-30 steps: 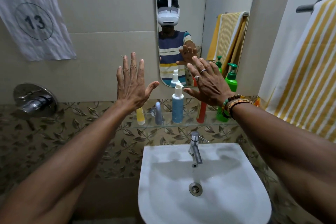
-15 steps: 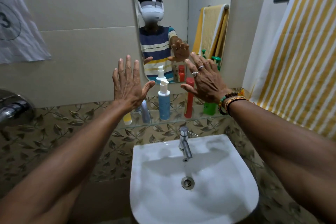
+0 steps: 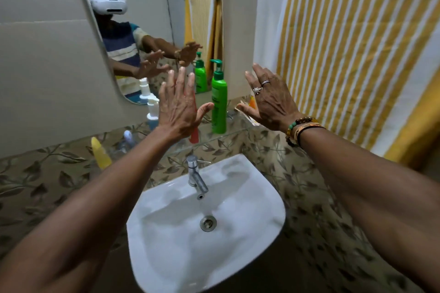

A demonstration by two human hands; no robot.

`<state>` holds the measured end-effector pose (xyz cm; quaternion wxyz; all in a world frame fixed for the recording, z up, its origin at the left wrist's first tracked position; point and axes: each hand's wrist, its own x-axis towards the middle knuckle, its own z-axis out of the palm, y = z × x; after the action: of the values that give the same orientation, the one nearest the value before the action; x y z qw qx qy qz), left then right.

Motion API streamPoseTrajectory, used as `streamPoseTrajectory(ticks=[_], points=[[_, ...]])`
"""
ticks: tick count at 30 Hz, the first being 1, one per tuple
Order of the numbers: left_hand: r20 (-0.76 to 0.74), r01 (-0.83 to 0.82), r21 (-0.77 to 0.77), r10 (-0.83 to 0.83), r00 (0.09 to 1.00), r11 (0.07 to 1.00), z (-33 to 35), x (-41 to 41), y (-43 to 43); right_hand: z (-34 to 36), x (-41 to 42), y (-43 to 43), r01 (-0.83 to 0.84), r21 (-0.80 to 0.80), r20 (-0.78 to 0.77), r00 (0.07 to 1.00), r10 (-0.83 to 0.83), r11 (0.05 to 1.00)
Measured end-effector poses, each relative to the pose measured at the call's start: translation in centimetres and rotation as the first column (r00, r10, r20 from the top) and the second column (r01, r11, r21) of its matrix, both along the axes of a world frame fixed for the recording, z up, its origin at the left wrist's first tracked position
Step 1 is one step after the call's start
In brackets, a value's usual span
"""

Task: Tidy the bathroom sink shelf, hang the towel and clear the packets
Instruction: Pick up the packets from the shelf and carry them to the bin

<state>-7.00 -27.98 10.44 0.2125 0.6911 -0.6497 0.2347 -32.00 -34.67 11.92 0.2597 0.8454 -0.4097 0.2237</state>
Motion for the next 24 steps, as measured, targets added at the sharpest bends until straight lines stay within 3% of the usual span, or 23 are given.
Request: streamPoseTrajectory(ticks=[10, 24], points=[[0.105, 0.088, 0.054, -0.093, 0.99, 0.995, -1.0, -3.5, -3.5, -0.1, -4.0, -1.6, 0.055, -0.005, -0.048, 0.997, -0.056, 0.998], [0.077, 0.195, 0.057, -0.199, 0.977, 0.979, -2.4, -7.0, -6.6, -2.0, -7.0, -3.6, 0.131, 0.02, -0.03, 0.991, -0.131, 0.991]])
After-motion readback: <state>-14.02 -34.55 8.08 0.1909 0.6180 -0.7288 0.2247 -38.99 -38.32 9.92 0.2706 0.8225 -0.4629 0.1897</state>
